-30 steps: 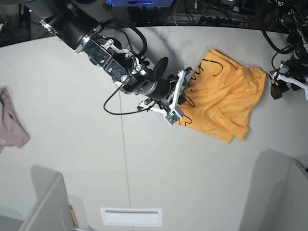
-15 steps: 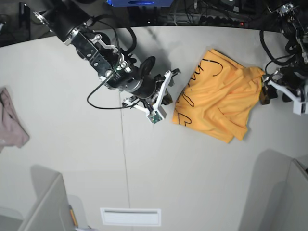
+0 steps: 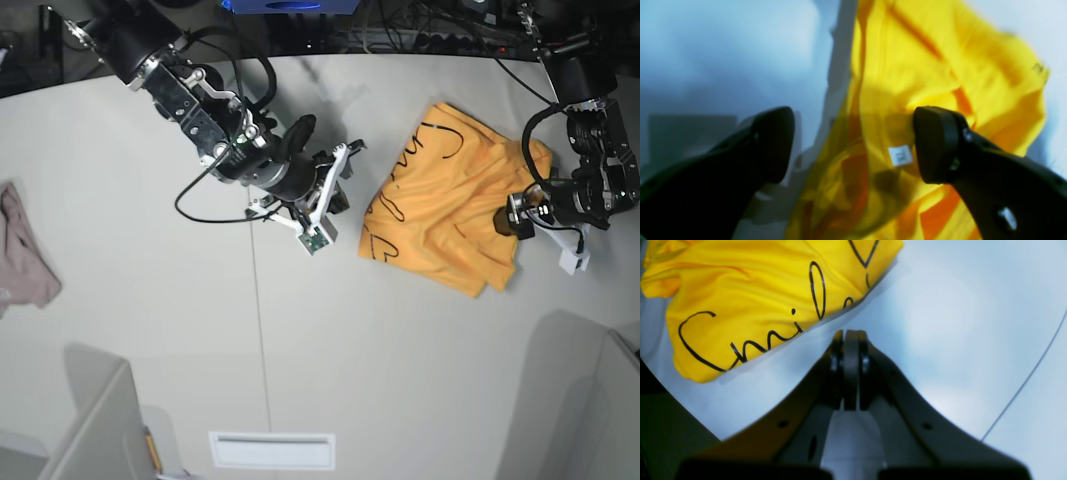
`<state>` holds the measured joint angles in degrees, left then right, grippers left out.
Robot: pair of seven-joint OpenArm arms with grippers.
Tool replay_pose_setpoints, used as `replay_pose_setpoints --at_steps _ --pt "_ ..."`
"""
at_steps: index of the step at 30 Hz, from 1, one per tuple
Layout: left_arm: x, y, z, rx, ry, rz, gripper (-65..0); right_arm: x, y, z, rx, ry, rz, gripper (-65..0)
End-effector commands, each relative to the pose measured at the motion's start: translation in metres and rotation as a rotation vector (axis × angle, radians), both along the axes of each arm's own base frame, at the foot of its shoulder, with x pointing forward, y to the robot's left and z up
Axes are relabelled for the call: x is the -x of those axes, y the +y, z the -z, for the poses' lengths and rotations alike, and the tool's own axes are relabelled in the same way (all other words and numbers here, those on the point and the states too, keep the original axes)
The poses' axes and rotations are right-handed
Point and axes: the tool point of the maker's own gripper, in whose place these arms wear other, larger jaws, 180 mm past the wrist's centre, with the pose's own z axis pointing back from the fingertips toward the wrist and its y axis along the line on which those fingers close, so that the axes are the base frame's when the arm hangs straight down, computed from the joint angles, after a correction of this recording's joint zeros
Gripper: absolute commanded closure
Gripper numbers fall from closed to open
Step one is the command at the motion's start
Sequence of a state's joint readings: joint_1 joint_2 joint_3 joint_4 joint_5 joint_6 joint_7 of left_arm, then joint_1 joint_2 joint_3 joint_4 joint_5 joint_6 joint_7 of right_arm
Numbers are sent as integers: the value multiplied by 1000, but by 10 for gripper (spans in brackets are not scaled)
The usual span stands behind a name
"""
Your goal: Fold the T-shirt properly
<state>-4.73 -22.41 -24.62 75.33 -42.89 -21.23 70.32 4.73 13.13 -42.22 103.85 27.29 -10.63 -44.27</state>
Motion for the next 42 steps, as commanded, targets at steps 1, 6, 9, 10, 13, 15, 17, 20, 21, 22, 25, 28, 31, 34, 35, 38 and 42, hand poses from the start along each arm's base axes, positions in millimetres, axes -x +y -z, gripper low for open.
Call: replay_pose_setpoints --at_steps 1,6,9,10,13,15,17,20,21,22,25,28,31,34,35,38,42 --pt "-12 3 -14 -11 -46 15 -533 -8 5 -14 -35 -42 -1 0" --pt "-5 -16 0 -18 6 87 -530 -8 4 -14 -33 -41 -1 0" --pt "-3 -23 4 -21 20 115 -476 -8 4 -14 -34 -41 -1 0" --pt "-3 -26 5 -21 24 126 -416 -8 4 -14 -35 -42 0 0" --pt "-1 -28 9 -66 54 180 -234 -8 3 -14 -34 -42 2 0" --pt "4 -34 17 -108 89 237 -118 -12 -2 -14 -31 -46 18 0" --pt "8 -36 23 -148 115 274 -25 -22 -17 -15 -37 -44 78 0" --pt "4 -35 24 -206 126 309 0 -35 -47 -19 -55 -44 194 0" --pt "6 -35 27 -225 137 321 0 -38 -57 -20 -59 -46 228 0" --pt "2 -37 25 -244 133 340 0 -41 -67 -21 -61 -47 264 0" --pt "-10 -48 23 -331 136 446 0 -50 -112 -16 -53 -35 409 0" --pt "-24 -78 20 -389 123 596 0 -53 -156 -12 -45 -30 543 0" --pt "-35 -106 16 -443 104 734 0 -51 -192 -9 -24 -27 640 0" --pt "-47 -132 9 -492 62 848 0 -45 -222 -5 -8 -19 723 0" --pt "-52 -142 7 -501 31 888 0 -41 -232 -3 -1 -14 749 0" --pt "-60 -179 5 -511 -70 1006 0 -29 -252 4 19 6 806 0" --pt "-64 -214 2 -507 -163 1116 0 -16 -264 11 34 27 843 0"
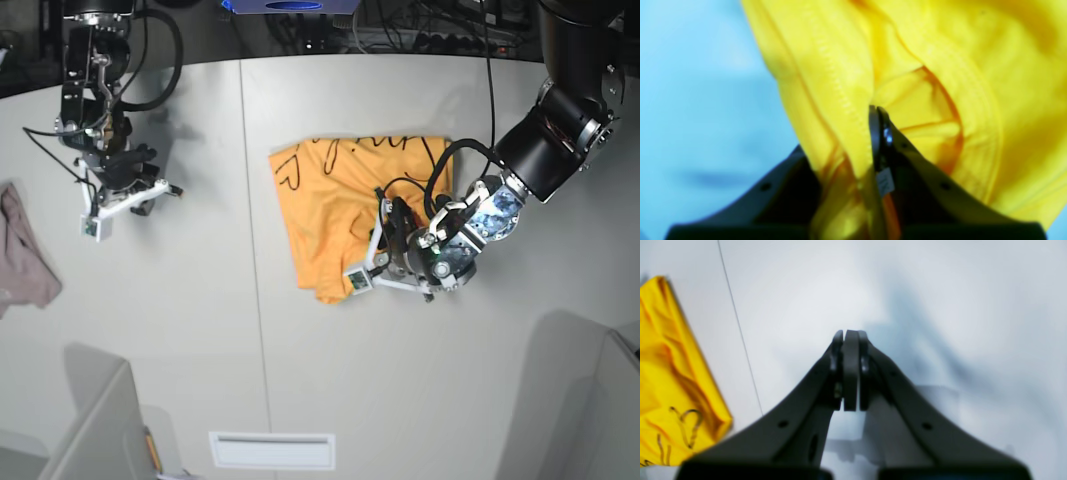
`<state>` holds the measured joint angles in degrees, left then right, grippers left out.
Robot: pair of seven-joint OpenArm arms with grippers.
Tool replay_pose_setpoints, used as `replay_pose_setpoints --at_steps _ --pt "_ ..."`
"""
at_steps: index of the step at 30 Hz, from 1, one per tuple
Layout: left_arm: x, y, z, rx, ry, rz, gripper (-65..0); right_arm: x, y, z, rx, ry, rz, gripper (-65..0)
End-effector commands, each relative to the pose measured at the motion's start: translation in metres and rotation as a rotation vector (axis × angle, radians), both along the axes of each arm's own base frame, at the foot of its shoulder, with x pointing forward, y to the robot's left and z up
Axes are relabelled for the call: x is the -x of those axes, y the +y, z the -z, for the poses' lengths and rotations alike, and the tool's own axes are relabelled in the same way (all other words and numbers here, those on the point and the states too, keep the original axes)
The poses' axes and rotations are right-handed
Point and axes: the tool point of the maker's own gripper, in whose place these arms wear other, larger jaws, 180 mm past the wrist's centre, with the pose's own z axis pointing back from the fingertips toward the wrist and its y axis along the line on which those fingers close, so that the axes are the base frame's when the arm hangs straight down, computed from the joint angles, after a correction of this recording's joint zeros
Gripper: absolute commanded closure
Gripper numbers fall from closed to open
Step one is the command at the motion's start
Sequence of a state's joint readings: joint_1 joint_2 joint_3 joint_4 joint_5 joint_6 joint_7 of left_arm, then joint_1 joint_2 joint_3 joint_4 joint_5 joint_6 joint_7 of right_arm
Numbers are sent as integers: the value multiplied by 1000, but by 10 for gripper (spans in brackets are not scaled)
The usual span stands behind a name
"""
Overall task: Fold the T-shirt properly
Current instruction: 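Tuck the shirt's loose edge under with the left gripper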
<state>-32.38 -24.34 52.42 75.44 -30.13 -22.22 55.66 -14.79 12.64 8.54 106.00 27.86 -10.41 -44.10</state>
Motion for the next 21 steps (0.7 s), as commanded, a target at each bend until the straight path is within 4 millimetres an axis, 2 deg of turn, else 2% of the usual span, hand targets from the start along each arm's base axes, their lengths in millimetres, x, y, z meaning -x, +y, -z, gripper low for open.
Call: replay_pose_setpoints --at_steps 1,5,10,16,21 --pt "-18 -10 -17 22 -57 14 0 -7 -4 -11 13 -44 0 0" --pt "-19 -26 -12 29 -30 69 0 -4 -4 -8 11 -36 3 0" --pt "-24 -30 -3 10 16 106 0 -3 -3 -8 7 -33 3 0" --pt "-34 -20 -5 -86 -42 181 0 -3 -1 -7 5 -30 -3 0" --pt "-35 -18 -11 -94 -37 239 0 -5 0 -8 3 -34 -4 0"
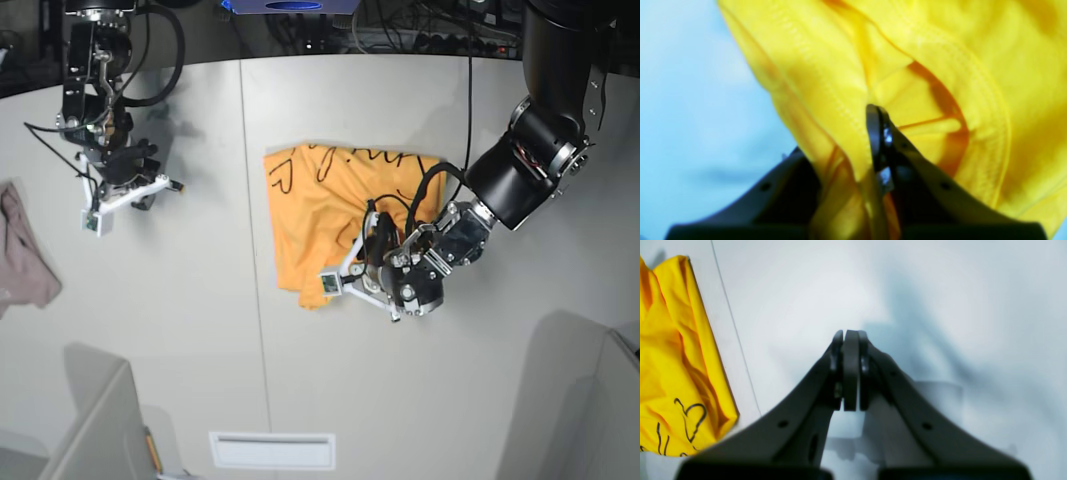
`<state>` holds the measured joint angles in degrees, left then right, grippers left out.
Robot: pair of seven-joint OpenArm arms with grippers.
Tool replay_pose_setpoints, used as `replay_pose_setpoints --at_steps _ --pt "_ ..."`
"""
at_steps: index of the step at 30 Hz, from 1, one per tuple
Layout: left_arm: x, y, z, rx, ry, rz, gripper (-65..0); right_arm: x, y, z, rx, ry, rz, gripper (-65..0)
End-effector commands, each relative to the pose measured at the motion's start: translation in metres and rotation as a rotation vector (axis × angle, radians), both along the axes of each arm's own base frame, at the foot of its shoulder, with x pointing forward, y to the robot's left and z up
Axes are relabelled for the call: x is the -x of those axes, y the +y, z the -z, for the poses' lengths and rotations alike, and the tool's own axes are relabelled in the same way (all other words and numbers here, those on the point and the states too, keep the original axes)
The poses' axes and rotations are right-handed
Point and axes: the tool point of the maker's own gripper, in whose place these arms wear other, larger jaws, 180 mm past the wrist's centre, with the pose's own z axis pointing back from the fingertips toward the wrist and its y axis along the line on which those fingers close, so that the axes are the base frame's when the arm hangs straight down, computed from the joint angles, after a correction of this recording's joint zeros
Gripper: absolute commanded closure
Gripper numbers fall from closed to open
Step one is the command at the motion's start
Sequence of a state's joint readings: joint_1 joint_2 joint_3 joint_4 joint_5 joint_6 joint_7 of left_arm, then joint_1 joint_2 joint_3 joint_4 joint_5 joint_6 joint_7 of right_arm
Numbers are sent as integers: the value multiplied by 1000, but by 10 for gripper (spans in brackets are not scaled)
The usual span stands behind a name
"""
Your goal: Fold the T-shirt properly
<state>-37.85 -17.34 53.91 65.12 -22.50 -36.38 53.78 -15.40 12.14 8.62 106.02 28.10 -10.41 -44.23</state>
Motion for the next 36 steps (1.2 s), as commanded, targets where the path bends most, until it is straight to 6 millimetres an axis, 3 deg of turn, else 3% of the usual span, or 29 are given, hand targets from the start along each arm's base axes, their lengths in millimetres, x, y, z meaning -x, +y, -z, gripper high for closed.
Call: replay_pose_setpoints --at_steps 1,5,9,12,16,18,19,21,23,26,27,31,36 --pt "-18 1 -18 -5 -47 13 -54 -9 -2 -11 13 -46 -6 0" --pt "-28 -4 -30 6 -76 26 -360 -9 5 -10 -8 -47 -1 0" --pt "-43 -19 -60 37 -150 65 -550 -9 6 -10 -10 -47 -1 0" --pt "-54 -28 -86 77 -213 73 -612 -9 6 -9 -10 -46 -1 0" --pt "-72 -30 -129 207 -303 -3 -617 -4 13 -6 -5 -35 -31 0" --pt "-76 -19 -147 271 -350 -62 -614 -1 21 -6 1 -38 -66 0" --pt "-74 -3 -149 292 -362 -107 -604 0 25 -9 11 -55 -87 0" --pt "-61 20 -151 327 -387 -165 -523 7 35 -12 28 -90 -134 0" --pt "-44 44 -151 325 -421 -206 -375 14 45 -14 46 -126 -187 0" --pt "-13 80 -143 261 -469 -260 -54 30 56 -15 60 -173 -247 0" --pt "-2 91 -142 246 -485 -285 0 36 57 -14 65 -189 -255 0" --pt "34 123 -126 311 -511 -390 0 54 55 -19 76 -280 -239 0" --pt "92 124 -113 556 -523 -428 0 85 42 -22 119 -325 -257 0"
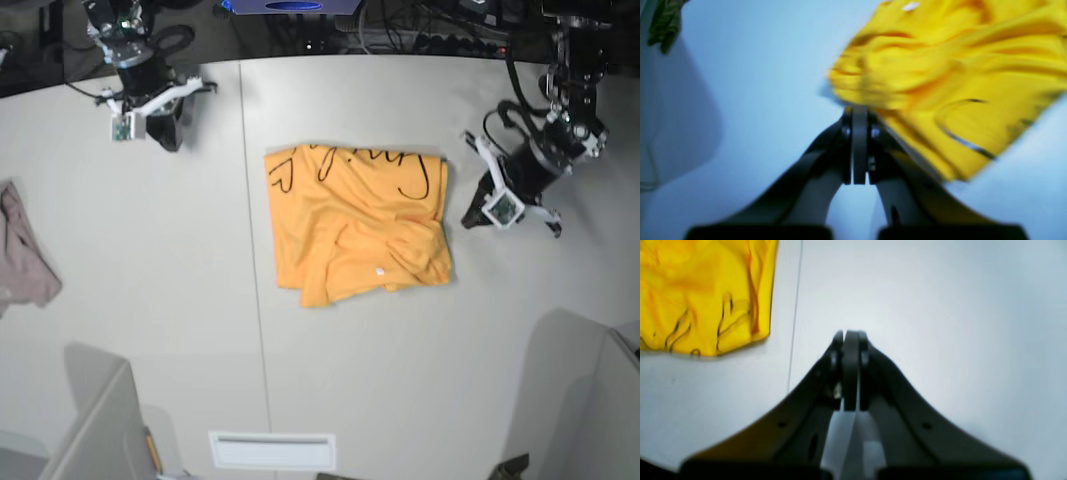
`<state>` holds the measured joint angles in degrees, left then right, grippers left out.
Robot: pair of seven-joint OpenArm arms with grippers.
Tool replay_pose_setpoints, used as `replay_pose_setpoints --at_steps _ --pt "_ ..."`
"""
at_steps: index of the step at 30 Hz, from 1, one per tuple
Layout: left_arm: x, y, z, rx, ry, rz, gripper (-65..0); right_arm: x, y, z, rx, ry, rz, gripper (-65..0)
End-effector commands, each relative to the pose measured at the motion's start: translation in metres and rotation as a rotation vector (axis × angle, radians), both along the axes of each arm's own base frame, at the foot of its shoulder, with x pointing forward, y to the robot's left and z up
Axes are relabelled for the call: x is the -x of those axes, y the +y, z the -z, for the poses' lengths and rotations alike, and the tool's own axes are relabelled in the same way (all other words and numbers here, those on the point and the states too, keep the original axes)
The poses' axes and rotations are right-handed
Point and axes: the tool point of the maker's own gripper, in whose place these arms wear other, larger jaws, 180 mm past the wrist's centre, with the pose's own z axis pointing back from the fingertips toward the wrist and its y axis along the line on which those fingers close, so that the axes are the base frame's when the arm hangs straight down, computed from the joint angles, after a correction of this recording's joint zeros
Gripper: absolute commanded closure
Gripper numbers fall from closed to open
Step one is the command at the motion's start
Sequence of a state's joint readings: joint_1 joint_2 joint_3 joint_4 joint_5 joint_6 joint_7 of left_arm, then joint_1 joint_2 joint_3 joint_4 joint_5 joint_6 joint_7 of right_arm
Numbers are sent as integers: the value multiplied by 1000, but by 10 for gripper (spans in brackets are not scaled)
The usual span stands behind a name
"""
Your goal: Fold the T-shirt properly
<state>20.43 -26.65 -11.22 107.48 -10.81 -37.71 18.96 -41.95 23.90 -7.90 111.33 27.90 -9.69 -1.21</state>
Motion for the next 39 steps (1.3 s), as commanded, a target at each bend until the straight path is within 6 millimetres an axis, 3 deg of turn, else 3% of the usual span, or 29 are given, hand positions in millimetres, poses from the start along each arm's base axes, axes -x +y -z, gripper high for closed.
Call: replay_pose_setpoints --at_steps 1,5,10,15,20,23,27,31,35,39 --pt "7 0 -12 44 -48 11 0 3 -4 -9 16 -38 -7 0" --pt "58 9 -11 160 -53 -12 0 46 -3 -6 7 24 -10 0" --pt "119 5 8 237 55 -62 0 112 -3 7 5 197 -9 0" --pt "180 8 45 267 241 -158 0 181 -1 22 6 429 -24 0" --pt "227 26 89 270 395 -293 0 242 -6 52 37 731 -54 0" --pt "253 42 118 259 483 -373 0 257 1 72 41 836 -114 0" --pt "283 47 158 260 602 -441 0 281 19 99 58 922 -294 0" --pt "309 57 198 163 715 -427 0 289 33 128 92 958 -446 0" --pt "334 44 231 105 828 -395 0 312 41 159 135 1031 -522 0" --pt "344 44 265 79 934 -410 0 336 39 204 196 1138 -453 0"
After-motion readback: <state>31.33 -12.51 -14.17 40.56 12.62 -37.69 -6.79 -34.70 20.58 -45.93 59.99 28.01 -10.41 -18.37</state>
